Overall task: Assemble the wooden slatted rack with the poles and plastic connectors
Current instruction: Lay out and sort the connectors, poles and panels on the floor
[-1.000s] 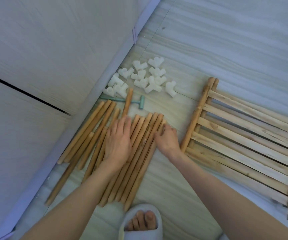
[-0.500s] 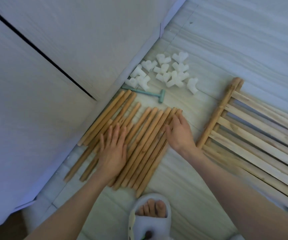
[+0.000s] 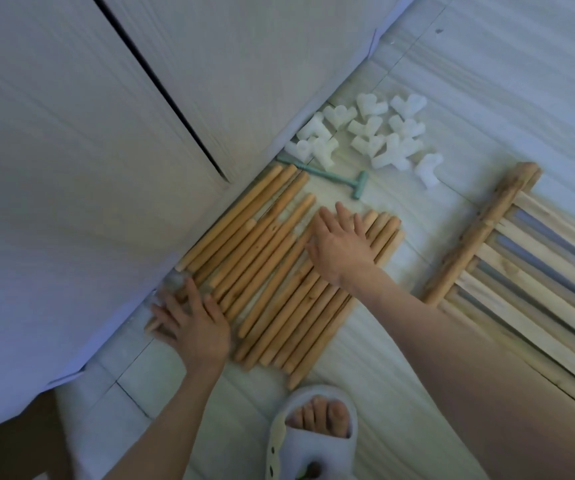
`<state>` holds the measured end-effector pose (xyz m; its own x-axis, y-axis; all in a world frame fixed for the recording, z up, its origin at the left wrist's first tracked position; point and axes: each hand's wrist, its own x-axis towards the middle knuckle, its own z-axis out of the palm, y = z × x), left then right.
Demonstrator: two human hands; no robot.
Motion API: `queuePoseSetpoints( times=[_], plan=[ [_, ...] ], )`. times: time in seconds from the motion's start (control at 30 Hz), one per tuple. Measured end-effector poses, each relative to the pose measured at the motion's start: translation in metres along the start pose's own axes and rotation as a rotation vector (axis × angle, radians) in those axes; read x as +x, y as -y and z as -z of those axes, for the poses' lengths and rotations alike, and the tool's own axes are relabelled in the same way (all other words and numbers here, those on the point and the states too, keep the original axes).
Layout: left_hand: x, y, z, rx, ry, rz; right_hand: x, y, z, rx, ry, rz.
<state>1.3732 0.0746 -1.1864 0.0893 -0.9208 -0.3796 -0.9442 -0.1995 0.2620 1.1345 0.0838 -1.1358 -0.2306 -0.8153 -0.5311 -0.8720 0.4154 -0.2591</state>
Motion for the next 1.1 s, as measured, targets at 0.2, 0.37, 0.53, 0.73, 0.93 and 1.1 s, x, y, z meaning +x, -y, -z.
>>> queuePoseSetpoints(
  times=[0.2, 0.37, 0.53, 0.73, 0.93, 1.1],
  plan=[
    [0.002, -0.023, 0.000, -0.028, -0.031, -0.122, 0.009, 0.003, 0.007, 0.119, 0.034, -0.004],
    [0.000, -0.011, 0.000, -0.076, -0.175, -0.164, 0.009, 0.004, 0.010, 0.174, -0.060, -0.045],
    [0.016, -0.014, 0.006, -0.299, -0.238, 0.232, 0.037, 0.006, 0.033, 0.384, -0.115, -0.124],
    [0.025, -0.033, 0.007, -0.459, -0.212, 0.337, 0.070, 0.013, 0.042, 0.467, -0.114, -0.155],
    [0.031, -0.062, 0.018, -0.522, -0.189, 0.388, 0.065, 0.030, 0.021, 0.467, -0.047, -0.015],
    [0.053, -0.054, 0.029, -0.540, -0.096, 0.636, 0.075, 0.037, 0.028, 0.540, -0.088, -0.024]
  ],
)
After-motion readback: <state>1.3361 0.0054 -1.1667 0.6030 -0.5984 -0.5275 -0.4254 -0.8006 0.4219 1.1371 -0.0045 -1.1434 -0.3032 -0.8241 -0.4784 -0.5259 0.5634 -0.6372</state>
